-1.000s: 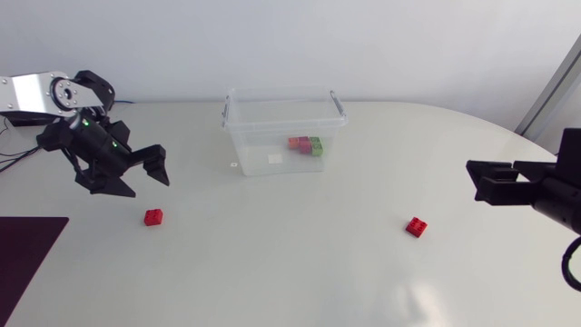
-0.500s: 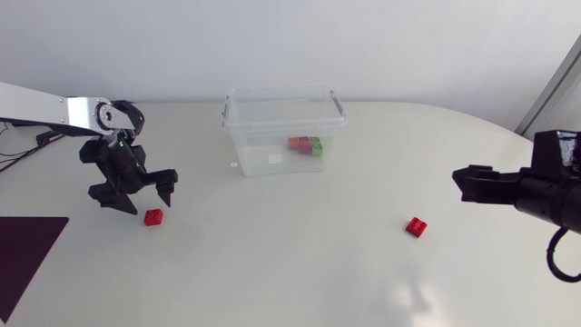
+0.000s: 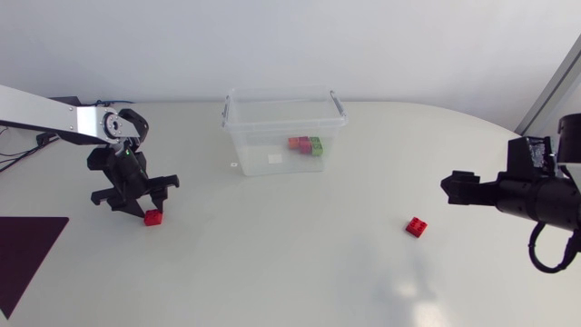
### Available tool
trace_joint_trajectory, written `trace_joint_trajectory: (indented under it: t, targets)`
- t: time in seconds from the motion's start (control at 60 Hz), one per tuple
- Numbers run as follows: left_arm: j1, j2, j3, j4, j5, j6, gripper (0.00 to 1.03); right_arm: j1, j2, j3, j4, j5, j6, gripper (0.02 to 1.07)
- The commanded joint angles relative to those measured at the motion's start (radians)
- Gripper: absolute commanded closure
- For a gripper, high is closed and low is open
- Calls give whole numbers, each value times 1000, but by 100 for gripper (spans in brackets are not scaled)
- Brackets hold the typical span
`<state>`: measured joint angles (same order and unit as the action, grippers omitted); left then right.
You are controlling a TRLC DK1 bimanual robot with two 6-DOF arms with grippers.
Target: Place the duplo bricks in the container
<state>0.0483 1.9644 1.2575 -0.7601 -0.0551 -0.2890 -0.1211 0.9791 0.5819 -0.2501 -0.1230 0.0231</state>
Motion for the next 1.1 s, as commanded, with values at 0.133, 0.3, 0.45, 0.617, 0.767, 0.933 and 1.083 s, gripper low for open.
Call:
trace_joint_trajectory:
  t: [0.133, 0.3, 0.45, 0.617, 0.767, 0.933, 1.083]
  targets:
    - [-21, 19, -58, 4, -9, -1, 64, -9, 81, 12, 31, -17, -22, 7]
    - [-19, -13, -83, 30, -11, 37, 85, -8, 217, 113, -92, -30, -160, 7]
    - [-27, -59, -87, 24, -11, 74, 87, -43, 360, 217, -206, -30, -233, 8]
    - [-56, -154, -87, 27, -11, 128, 87, -40, 448, 271, -209, -61, -221, 12]
    - [-79, -229, -72, 19, -8, 156, 87, -20, 576, 335, -270, -93, -413, 12]
    - [-133, -328, -55, 12, -8, 211, 87, -15, 665, 358, -275, -95, -614, 12]
    - [-168, -368, -6, -2, 1, 272, 87, -23, 702, 371, -299, -112, -730, 13]
